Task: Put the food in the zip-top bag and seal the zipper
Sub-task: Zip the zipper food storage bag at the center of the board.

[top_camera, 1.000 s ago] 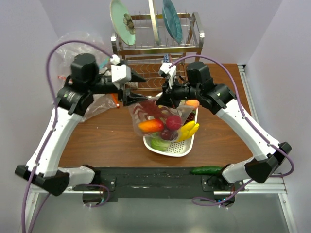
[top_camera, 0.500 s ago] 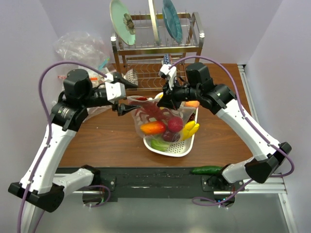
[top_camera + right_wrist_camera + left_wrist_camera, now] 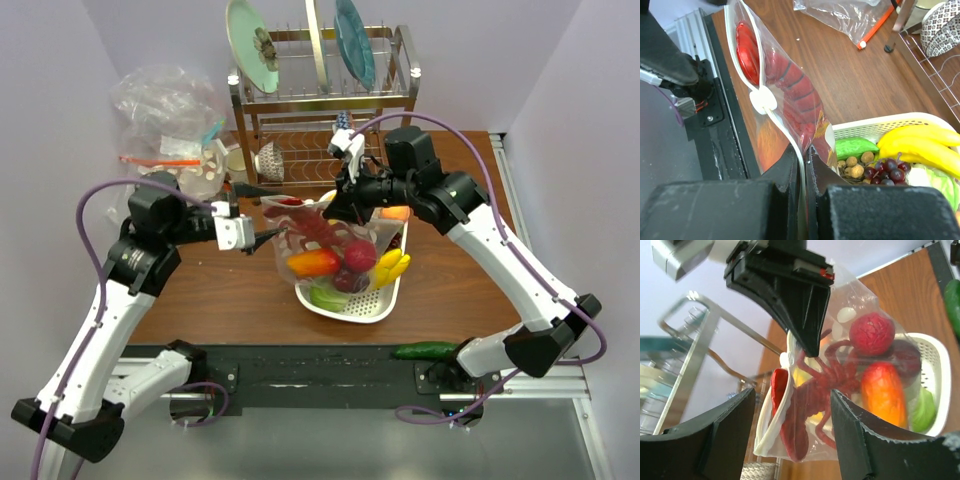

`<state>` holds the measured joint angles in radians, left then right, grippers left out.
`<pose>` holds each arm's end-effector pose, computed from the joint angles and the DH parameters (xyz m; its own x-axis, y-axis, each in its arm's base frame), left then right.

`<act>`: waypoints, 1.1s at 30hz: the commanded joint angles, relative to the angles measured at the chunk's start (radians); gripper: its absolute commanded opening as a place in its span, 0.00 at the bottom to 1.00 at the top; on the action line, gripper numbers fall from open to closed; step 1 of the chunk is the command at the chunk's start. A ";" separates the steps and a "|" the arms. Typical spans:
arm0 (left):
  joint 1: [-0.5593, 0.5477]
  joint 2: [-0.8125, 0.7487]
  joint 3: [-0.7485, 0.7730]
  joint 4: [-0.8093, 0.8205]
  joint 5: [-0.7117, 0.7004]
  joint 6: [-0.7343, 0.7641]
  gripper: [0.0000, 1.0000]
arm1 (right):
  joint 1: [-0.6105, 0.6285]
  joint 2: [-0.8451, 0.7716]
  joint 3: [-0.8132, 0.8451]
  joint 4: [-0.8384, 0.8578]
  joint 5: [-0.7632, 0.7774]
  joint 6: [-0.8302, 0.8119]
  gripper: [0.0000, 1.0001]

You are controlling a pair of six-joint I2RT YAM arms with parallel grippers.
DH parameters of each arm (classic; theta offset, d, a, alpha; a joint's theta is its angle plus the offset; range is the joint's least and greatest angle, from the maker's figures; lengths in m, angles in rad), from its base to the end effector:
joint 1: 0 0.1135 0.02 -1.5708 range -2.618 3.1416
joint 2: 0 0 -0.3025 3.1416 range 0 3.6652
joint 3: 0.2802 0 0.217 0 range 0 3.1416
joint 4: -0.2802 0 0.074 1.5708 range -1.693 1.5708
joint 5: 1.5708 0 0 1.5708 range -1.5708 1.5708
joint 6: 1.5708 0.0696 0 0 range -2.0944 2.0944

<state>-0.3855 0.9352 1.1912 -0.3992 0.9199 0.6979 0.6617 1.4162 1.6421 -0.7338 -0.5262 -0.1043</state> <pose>0.1107 -0.1047 0.4512 0.5140 0.2116 -0.8313 0.8186 0.1688 0.5490 0.1998 0.1999 0.4523 -0.2903 -0.3402 -0.8945 -0.9127 0.3792 0.1520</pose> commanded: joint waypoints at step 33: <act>-0.098 -0.068 -0.145 0.229 -0.211 0.350 0.31 | 0.001 0.079 0.171 -0.049 -0.189 0.152 0.00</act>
<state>-0.4740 0.8600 1.0061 -0.1837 0.7273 1.0157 0.6598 1.5017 1.7519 -0.8024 -0.6460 0.0166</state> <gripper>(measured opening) 0.363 0.040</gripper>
